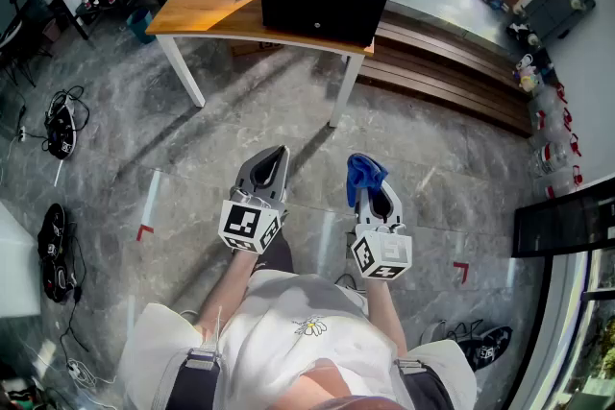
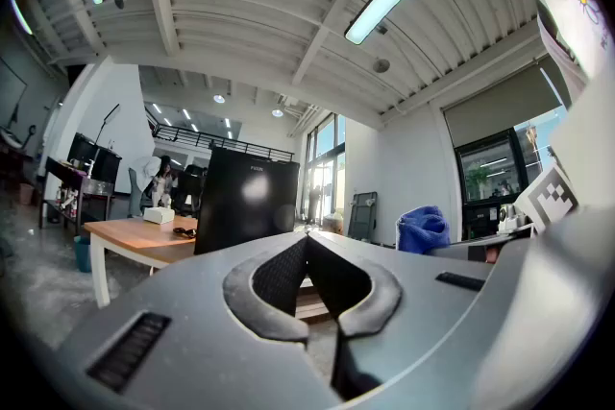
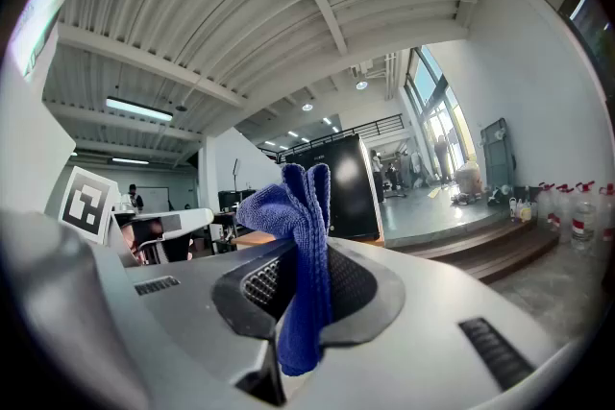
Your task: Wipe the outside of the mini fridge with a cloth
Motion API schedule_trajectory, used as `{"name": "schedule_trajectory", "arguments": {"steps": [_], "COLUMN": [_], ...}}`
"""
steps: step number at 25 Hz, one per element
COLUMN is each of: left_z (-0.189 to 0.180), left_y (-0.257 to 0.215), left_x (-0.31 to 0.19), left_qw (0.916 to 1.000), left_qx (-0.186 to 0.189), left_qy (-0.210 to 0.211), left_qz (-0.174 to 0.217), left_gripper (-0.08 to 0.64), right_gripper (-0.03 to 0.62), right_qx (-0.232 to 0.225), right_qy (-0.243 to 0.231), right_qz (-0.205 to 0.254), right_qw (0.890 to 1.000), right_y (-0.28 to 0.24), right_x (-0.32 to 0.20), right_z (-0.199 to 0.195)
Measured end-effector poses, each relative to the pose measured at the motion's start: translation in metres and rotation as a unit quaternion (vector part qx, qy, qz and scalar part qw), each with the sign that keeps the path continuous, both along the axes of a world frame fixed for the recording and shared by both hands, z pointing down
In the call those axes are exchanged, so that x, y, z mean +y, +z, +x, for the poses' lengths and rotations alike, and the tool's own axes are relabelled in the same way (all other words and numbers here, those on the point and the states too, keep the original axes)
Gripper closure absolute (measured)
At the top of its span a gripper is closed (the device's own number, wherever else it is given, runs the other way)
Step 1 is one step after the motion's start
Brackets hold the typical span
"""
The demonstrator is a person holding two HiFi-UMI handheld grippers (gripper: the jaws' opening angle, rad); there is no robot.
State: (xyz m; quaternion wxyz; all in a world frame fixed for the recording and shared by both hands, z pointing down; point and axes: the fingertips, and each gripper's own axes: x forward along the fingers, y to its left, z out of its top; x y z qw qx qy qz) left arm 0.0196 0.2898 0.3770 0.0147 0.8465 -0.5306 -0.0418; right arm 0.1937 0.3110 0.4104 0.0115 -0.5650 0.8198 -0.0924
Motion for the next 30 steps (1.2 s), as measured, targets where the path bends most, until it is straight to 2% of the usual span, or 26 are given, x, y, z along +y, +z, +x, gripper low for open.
{"name": "schedule_trajectory", "arguments": {"steps": [4,8,11,16,23,27,30], "left_z": [-0.031,-0.076,-0.103,-0.135,-0.148,-0.154,-0.157], "left_y": [-0.018,-0.054,-0.063,-0.068,-0.075,-0.082,-0.086], "left_x": [-0.081,-0.179,-0.232,-0.279,-0.322,-0.344,-0.356], "left_qw": [0.9998,0.9983,0.9969,0.9958,0.9968,0.9976,0.9979], "left_qx": [-0.002,-0.01,-0.015,-0.01,-0.003,-0.002,-0.003], "left_qy": [0.016,0.036,0.052,0.062,0.051,0.037,0.028], "left_qz": [0.015,0.044,0.058,0.066,0.062,0.058,0.058], "left_gripper": [0.555,0.555,0.555,0.555,0.555,0.555,0.555], "right_gripper": [0.53,0.531,0.531,0.531,0.531,0.531,0.531], "right_qx": [-0.003,0.003,0.013,0.026,0.025,0.02,0.006], "right_qy": [0.004,0.0,0.0,0.005,0.013,-0.004,-0.033], "right_qz": [0.015,0.056,0.073,0.078,0.062,0.061,0.079], "right_qw": [1.0,0.998,0.997,0.997,0.998,0.998,0.996], "right_y": [-0.018,-0.059,-0.073,-0.078,-0.079,-0.085,-0.096], "right_x": [-0.086,-0.192,-0.249,-0.292,-0.34,-0.37,-0.395], "right_z": [-0.037,-0.095,-0.134,-0.172,-0.175,-0.189,-0.209]}}
